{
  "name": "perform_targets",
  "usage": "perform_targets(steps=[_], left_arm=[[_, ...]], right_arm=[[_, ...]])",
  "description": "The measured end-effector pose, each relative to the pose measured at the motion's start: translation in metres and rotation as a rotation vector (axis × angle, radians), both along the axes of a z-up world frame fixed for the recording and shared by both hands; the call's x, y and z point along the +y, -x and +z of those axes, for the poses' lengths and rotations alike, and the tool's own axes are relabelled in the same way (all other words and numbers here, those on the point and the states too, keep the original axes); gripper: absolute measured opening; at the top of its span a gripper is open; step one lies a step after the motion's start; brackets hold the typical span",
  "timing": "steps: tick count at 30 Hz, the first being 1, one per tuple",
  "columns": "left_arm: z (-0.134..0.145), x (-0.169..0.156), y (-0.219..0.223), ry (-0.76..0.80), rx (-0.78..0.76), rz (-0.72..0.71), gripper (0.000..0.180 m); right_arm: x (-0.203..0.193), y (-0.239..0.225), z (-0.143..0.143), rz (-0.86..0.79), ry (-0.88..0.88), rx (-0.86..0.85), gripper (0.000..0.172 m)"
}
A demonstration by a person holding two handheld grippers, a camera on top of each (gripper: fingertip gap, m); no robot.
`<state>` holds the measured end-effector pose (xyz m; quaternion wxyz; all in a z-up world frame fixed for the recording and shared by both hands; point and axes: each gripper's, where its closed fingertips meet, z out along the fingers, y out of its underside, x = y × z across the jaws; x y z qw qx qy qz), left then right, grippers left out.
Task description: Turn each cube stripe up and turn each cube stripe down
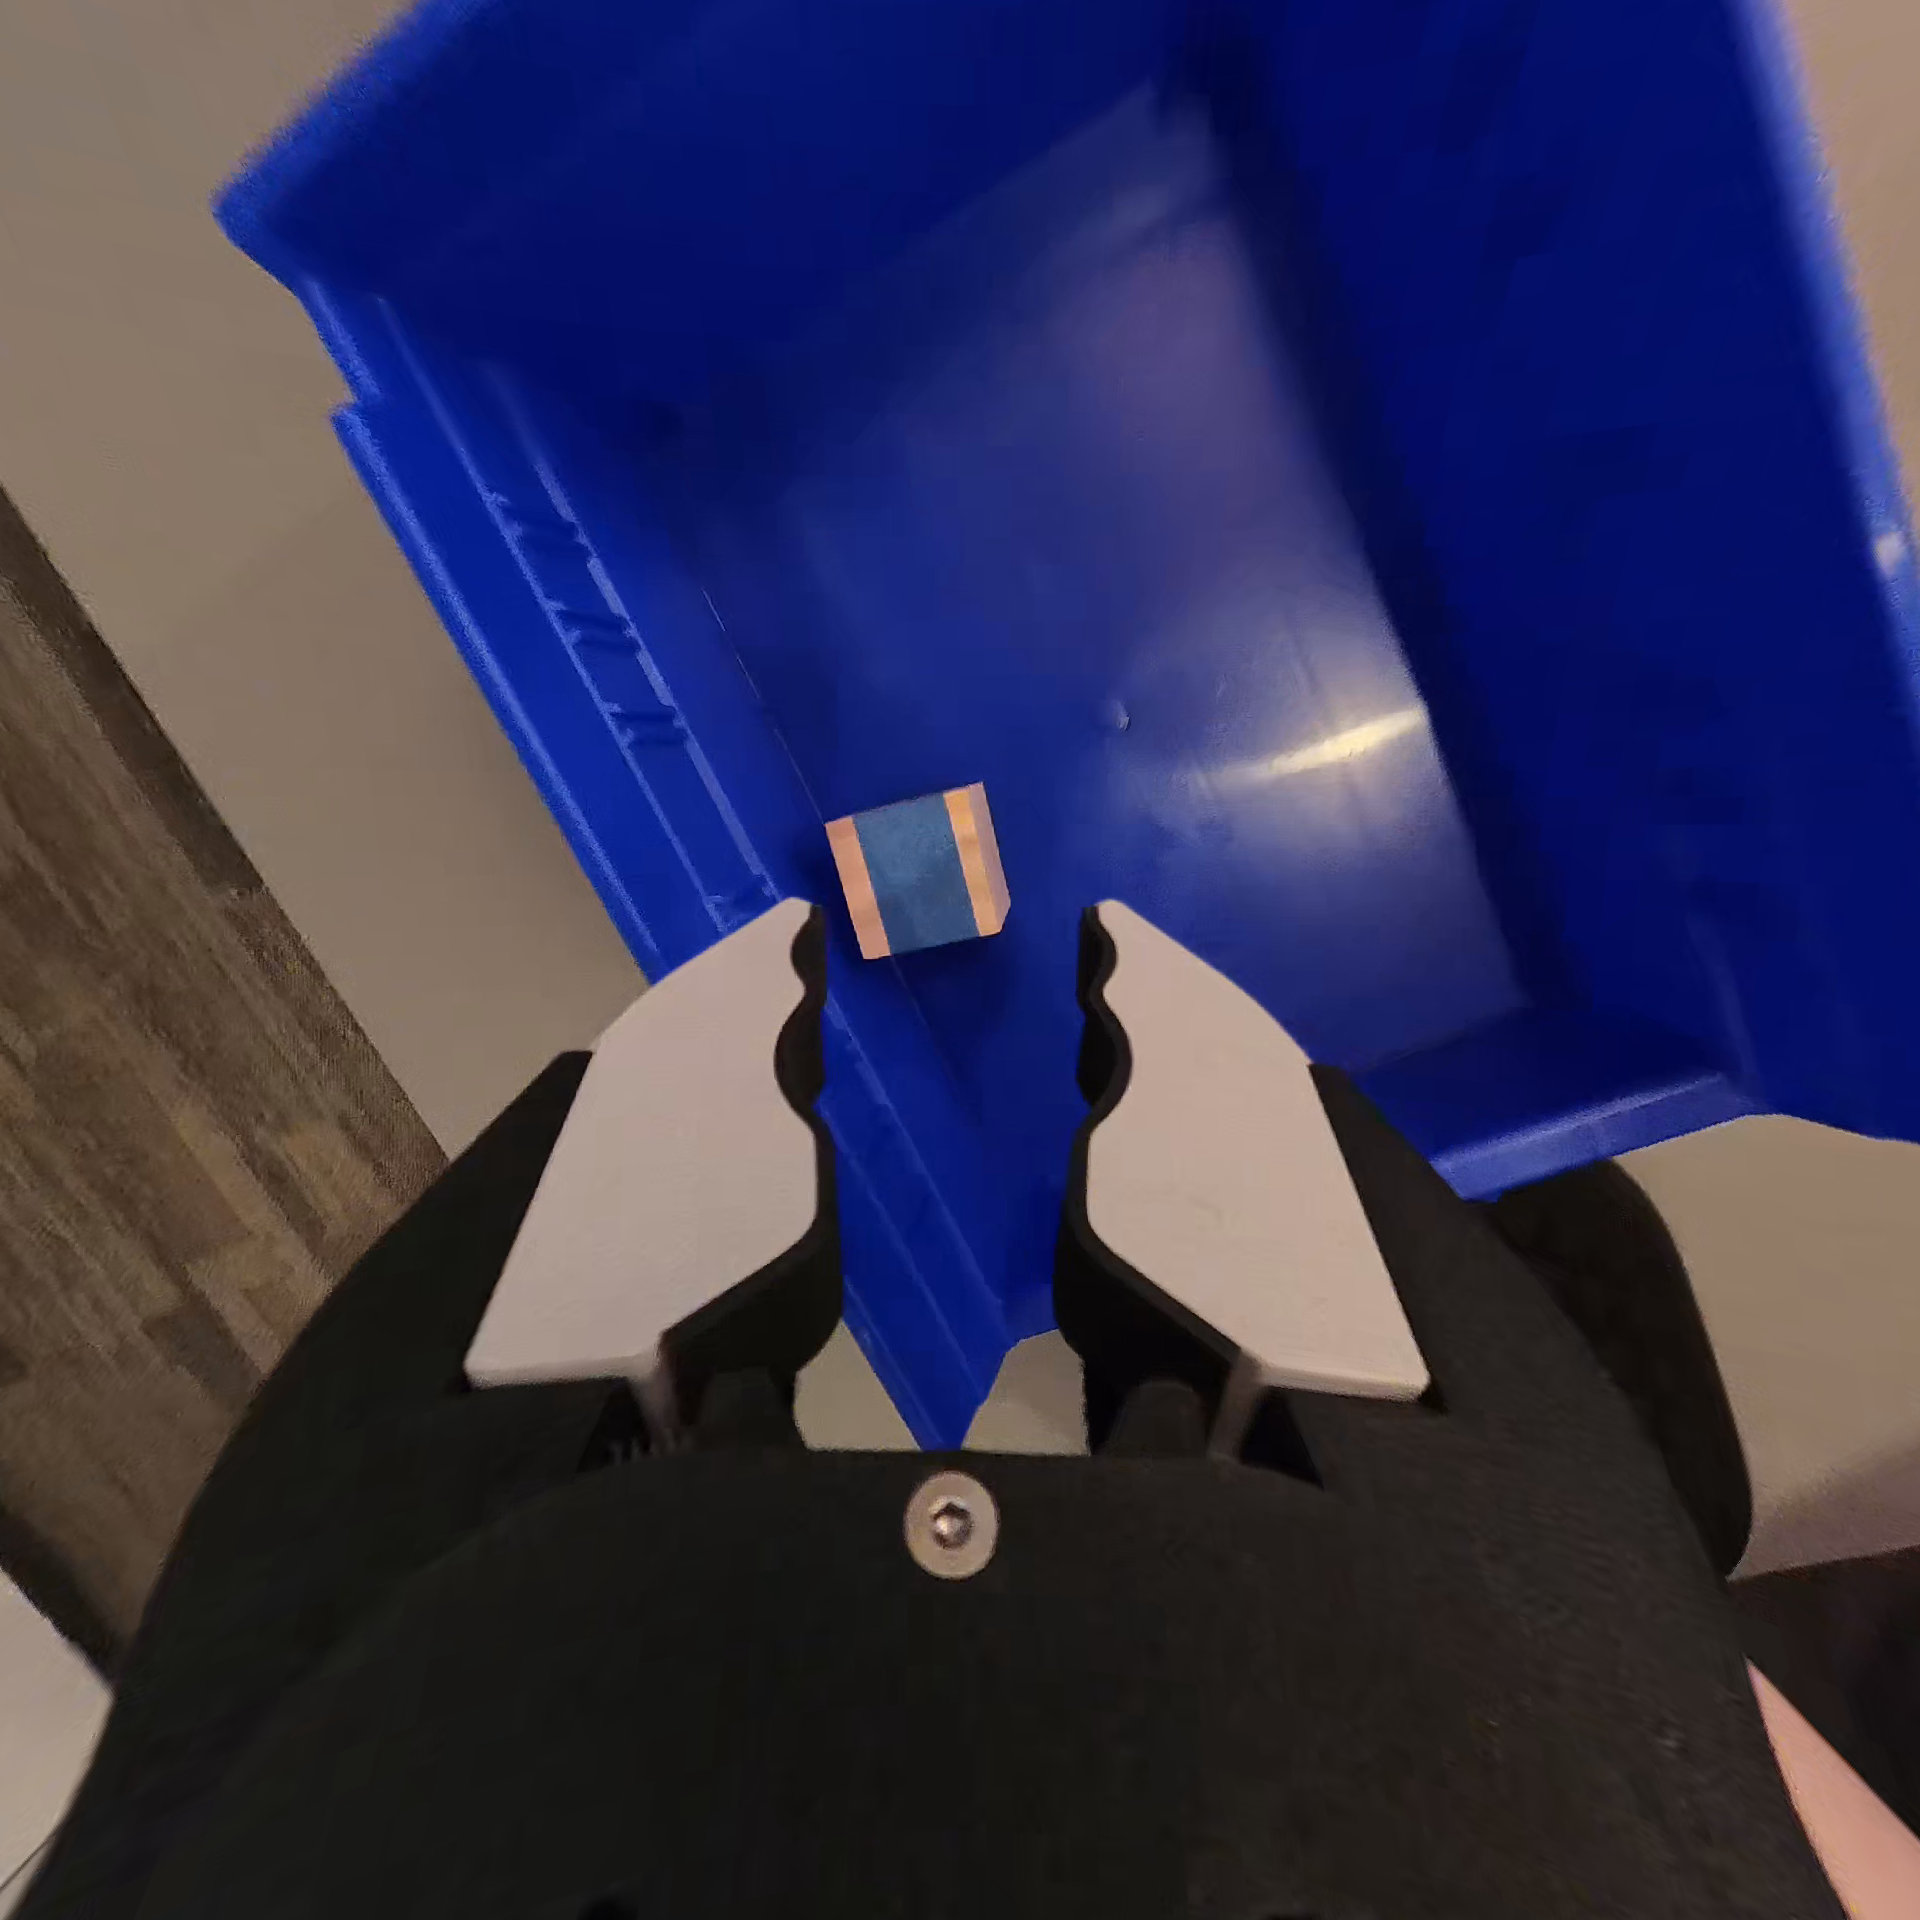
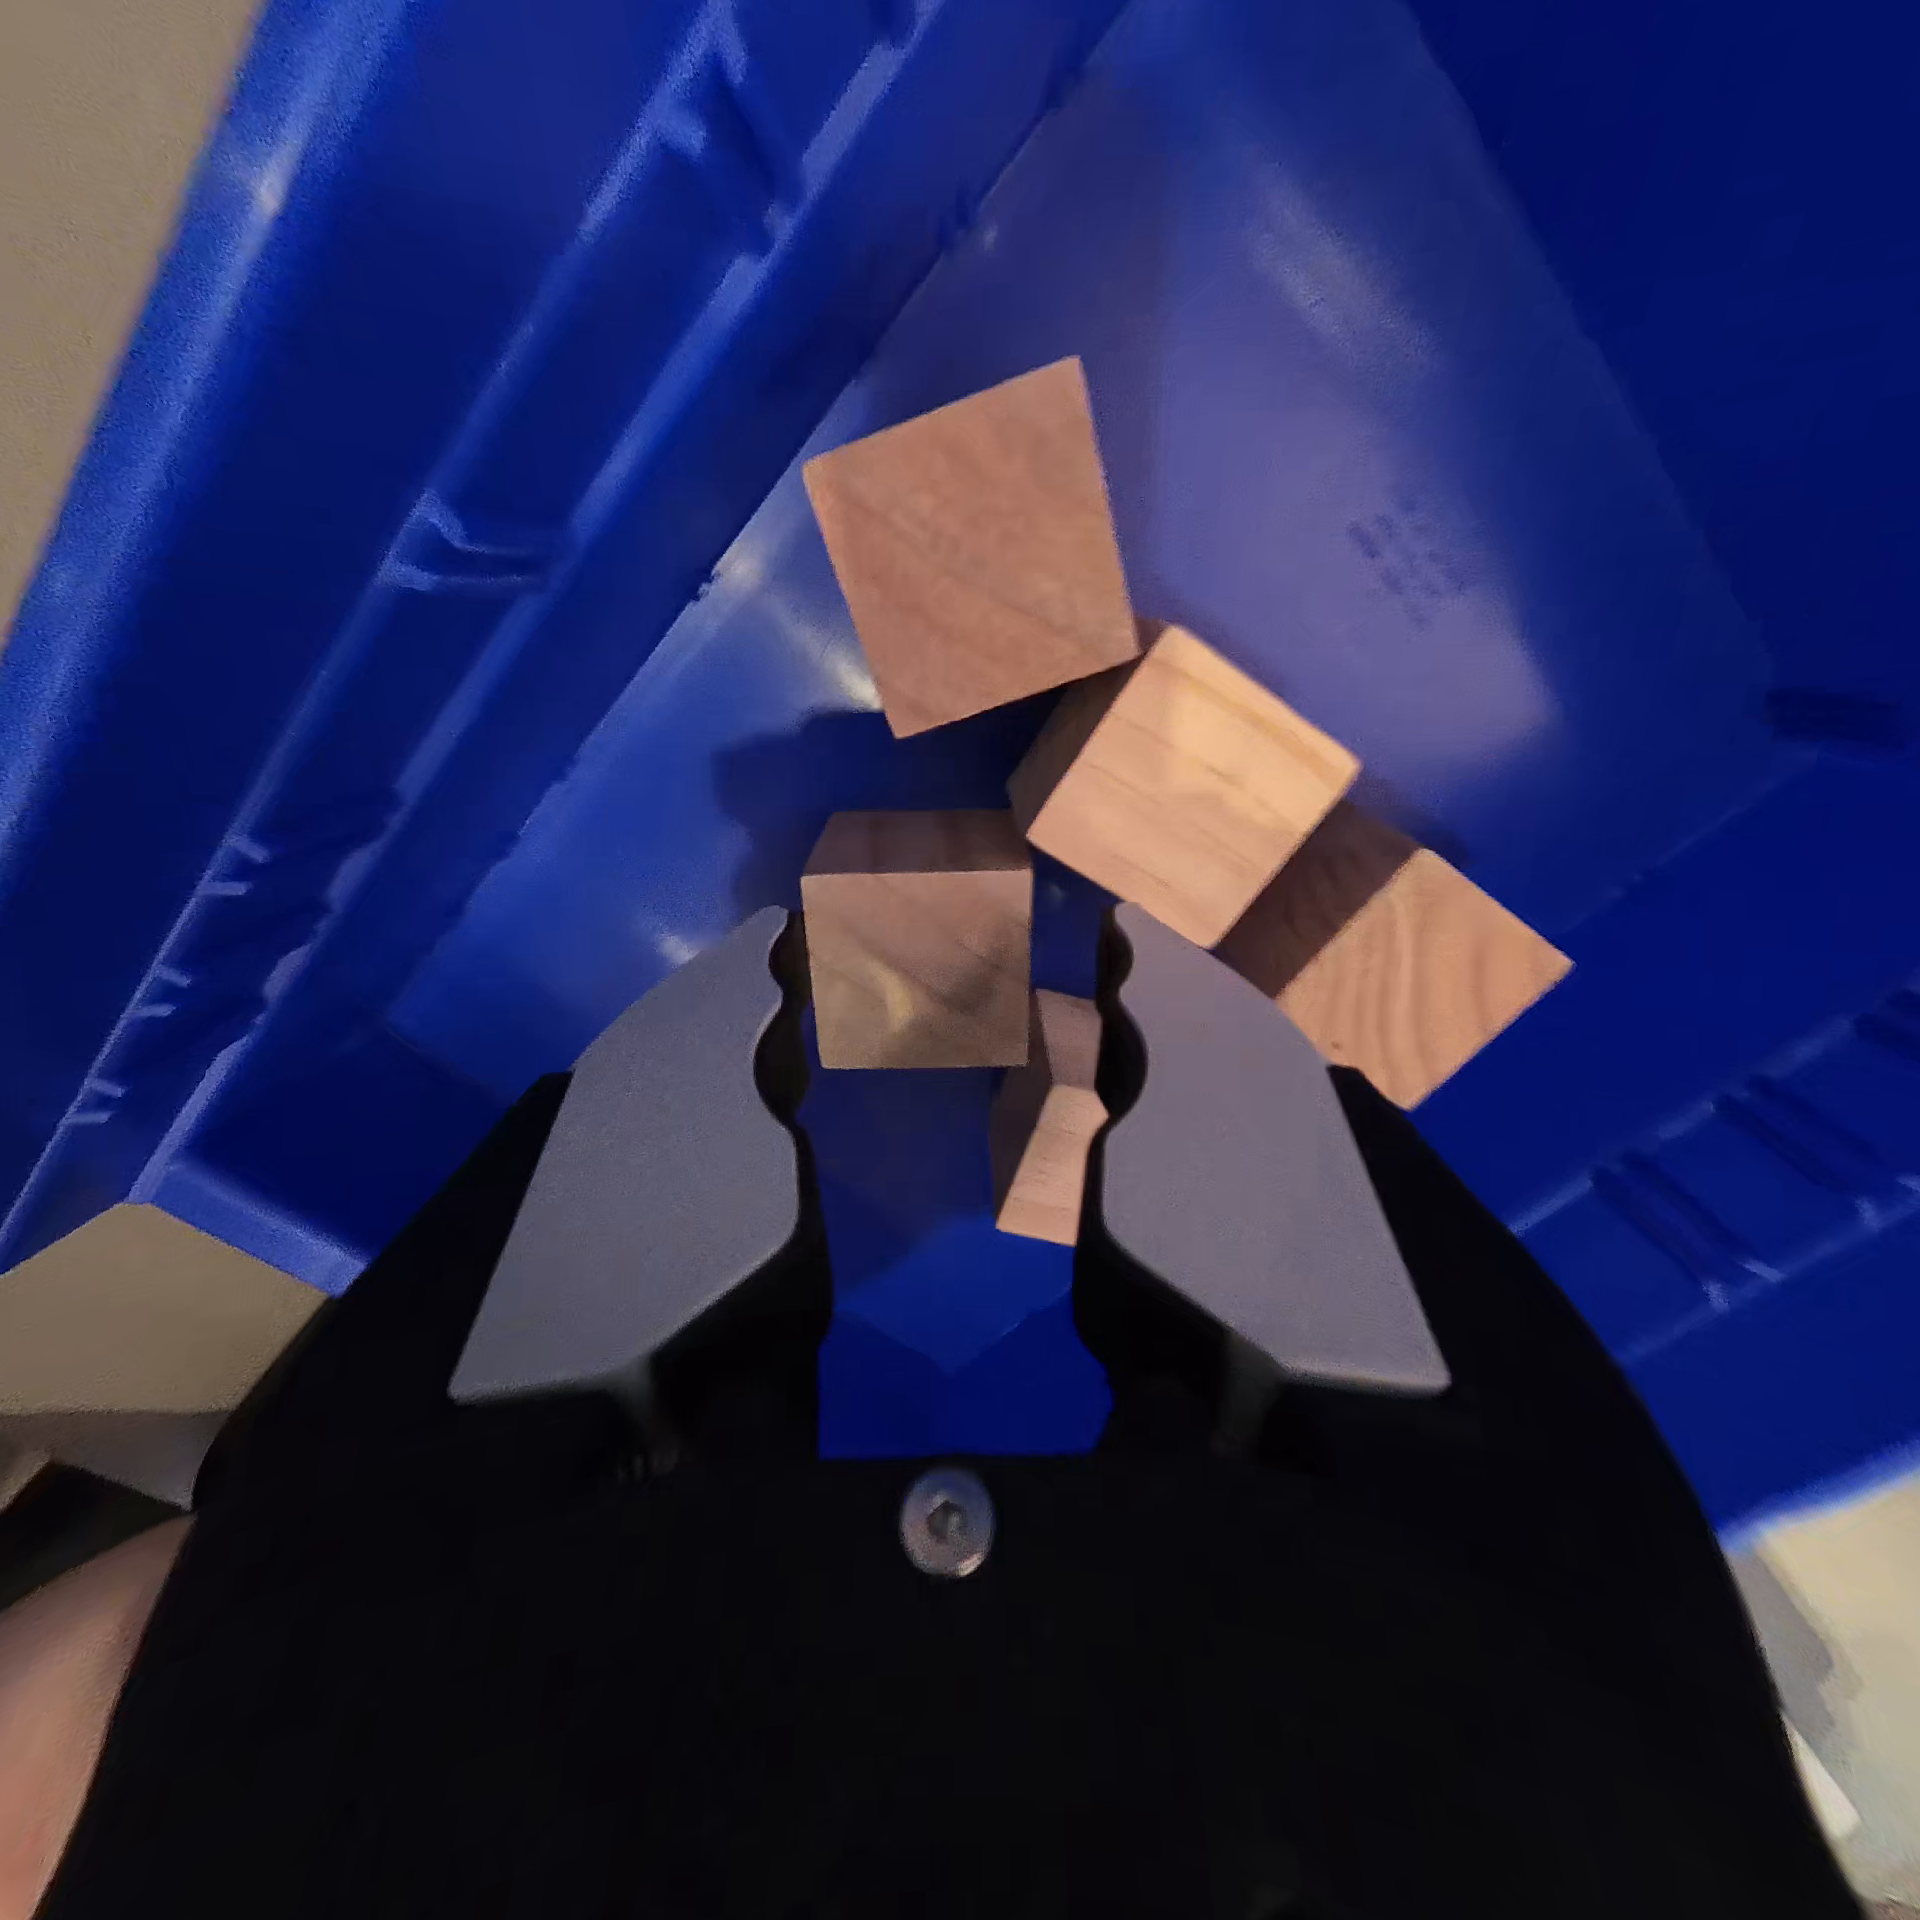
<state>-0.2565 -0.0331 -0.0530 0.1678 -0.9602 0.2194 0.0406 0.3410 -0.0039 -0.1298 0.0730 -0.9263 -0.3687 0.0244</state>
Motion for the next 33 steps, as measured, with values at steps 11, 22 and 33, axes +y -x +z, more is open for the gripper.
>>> perform_targets(steps=[11, 22, 33], left_arm=[[-0.059, 0.003, 0.010, 0.256, 0.035, 0.160, 0.059], [-0.067, 0.006, 0.014, 0.276, 0.050, 0.189, 0.053], [-0.071, 0.006, 0.015, 0.293, 0.125, 0.178, 0.063]], right_arm=[[0.000, -0.010, 0.022, -0.010, -0.089, 0.011, 0.058], [-0.003, -0.006, 0.017, 0.019, -0.066, -0.017, 0.057], [-0.008, -0.002, 0.018, 0.044, -0.054, -0.015, 0.055]])
